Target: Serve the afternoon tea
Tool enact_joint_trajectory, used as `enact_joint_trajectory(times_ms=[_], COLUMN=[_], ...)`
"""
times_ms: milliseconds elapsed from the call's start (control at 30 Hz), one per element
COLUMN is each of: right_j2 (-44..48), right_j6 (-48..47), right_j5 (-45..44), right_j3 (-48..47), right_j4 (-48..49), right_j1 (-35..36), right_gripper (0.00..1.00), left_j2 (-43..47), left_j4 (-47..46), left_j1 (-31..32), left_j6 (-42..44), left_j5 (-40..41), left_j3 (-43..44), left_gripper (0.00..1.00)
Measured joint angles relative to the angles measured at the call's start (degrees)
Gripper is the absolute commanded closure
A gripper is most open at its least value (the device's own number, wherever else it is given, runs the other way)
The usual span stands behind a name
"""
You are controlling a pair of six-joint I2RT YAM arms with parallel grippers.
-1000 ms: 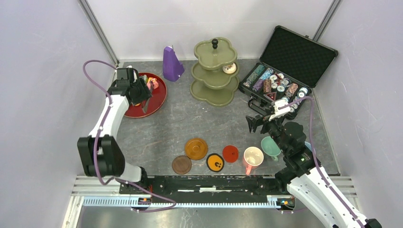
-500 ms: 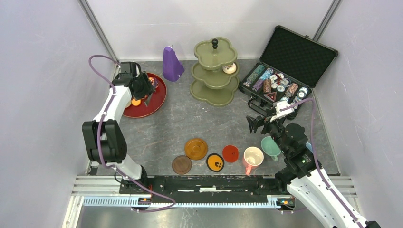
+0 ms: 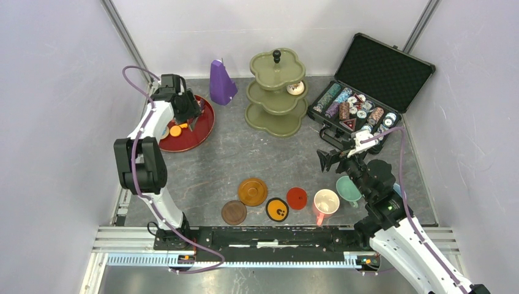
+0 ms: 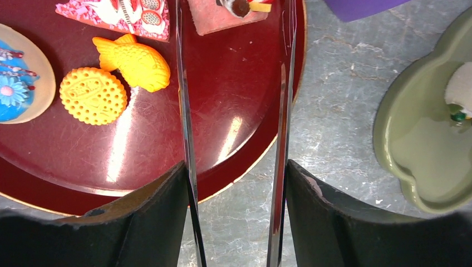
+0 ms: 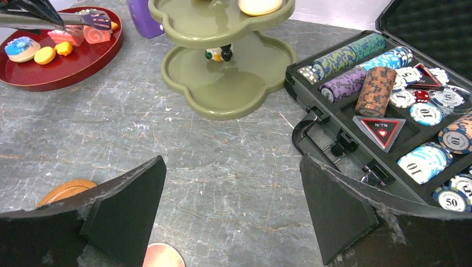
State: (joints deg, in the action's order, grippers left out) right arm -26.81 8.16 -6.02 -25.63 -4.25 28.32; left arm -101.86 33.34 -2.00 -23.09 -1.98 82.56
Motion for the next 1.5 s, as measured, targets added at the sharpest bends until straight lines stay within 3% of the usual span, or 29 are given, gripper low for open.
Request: enact_joint_trajectory(times_ms=[233,533,700,933,1233,1500], right_j2=[-1.05,-1.27,-0.94,0.15,0.9,1.51], right_j6=[0.07,0.81,1.03,1.05,1.22,1.22], right_j5=[0.0,0.2,0.68,0.83,0.85,0.83], right_j3=[0.0,0.9,1.16,1.16,1.55,1.84], right_j4=[0.42,1.01,0.94,0.92,0.76,0.52], right_j1=[0.0,0.0,0.0,0.0,0.0,0.0], right_gripper=[0.02,0.02,0.02,0.02,0.02,0.02], left_j2=[-3.91,-4.39,-4.39,-4.39,-4.52,-5.53], left_j4=[-0.11,-1.18,-1.66,-1.73,-1.46,-0.15], left_j1=[0.22,0.26,0.26,0.28,1.16,1.99], left_j6=[0.26,1.66,1.92,2.05,2.14,2.27], left_j5=[0.48,1.88,1.9,1.9,1.95,2.38], left_j3=[0.2,0.2,0.2,0.2,0.2,0.28], left_gripper=[0.32,0.41,0.34,0.33,0.37,0.5])
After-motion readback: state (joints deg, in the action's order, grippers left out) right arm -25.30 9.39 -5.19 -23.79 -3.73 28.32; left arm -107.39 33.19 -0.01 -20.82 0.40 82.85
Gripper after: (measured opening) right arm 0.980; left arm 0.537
